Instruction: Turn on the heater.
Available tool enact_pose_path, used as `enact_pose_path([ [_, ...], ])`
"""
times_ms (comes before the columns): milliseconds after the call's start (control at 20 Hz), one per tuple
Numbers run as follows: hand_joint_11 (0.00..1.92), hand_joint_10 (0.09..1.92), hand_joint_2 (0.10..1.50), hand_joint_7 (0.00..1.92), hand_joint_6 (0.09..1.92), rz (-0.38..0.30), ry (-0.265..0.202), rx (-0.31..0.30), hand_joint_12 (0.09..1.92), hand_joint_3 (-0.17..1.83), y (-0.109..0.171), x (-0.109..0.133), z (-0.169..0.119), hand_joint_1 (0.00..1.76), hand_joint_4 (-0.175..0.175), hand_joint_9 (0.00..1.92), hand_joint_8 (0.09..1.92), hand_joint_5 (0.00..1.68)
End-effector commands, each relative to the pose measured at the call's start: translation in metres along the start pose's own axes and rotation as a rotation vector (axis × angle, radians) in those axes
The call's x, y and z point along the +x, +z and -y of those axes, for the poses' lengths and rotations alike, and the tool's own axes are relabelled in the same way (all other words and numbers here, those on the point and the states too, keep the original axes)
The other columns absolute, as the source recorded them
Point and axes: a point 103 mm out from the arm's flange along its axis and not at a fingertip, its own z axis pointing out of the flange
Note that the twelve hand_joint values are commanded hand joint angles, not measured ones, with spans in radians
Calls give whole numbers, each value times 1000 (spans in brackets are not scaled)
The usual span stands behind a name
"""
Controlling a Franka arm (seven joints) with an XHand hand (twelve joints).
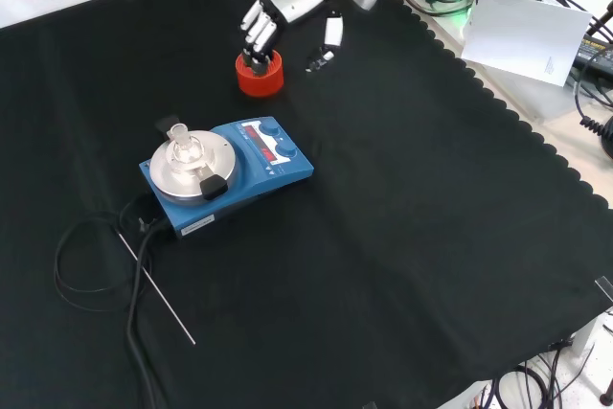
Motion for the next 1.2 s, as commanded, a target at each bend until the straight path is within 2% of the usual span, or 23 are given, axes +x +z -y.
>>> enact_pose_path([
  [50,473,664,616,838,469,36,-9,41,1313,852,13,2,12,1048,-65,938,851,440],
  [250,638,755,620,1089,503,50,-19,79,1264,848,25,4,10,1052,-74,1158,965,460],
  [450,1023,872,632,1271,511,52,-29,119,1038,826,36,5,5,1089,-106,1375,1094,435],
  [700,1351,1125,648,1425,495,64,-38,170,876,808,51,4,0,1121,-131,1546,1330,411],
  [800,1338,1240,685,1461,545,96,-54,189,895,809,55,7,-1,1201,-133,1568,1435,422],
  [950,1188,1362,711,1505,715,104,-66,241,1098,876,60,7,-4,1337,-114,1606,1562,377],
  [1200,1132,1403,709,1522,793,107,-86,303,1206,937,70,6,-9,1386,-89,1619,1606,314],
])
